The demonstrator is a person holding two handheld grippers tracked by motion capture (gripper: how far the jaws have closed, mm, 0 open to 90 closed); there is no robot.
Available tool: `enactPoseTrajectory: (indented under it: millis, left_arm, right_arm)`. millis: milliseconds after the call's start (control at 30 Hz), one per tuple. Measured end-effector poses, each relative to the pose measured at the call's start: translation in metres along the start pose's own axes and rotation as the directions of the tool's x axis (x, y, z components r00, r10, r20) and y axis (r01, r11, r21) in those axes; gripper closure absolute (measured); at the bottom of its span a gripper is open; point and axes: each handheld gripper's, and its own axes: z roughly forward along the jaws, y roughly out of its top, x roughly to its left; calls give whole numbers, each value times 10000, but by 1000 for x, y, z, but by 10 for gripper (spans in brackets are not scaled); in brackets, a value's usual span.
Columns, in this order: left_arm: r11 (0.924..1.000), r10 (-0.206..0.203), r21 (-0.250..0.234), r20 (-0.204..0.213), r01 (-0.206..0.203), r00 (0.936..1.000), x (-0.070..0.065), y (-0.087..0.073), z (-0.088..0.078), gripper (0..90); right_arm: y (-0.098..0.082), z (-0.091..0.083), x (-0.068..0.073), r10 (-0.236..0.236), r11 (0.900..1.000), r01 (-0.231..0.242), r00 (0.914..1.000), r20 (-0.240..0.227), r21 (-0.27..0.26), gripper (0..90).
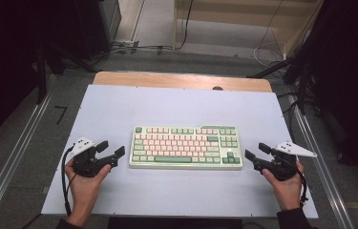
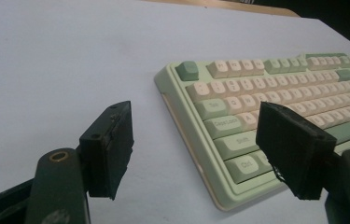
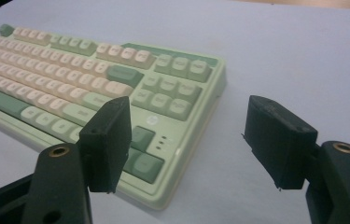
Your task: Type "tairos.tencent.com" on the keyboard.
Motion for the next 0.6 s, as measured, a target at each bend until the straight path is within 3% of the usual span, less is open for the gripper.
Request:
enactPoseTrajectory:
  millis: [600]
  left_arm:
    - [9989,-369,269,-635,387,9973,19,-7,-8,249]
  right_arm:
    - [-19,-29,-32,941,9956,-935,9905,1004,-104,294]
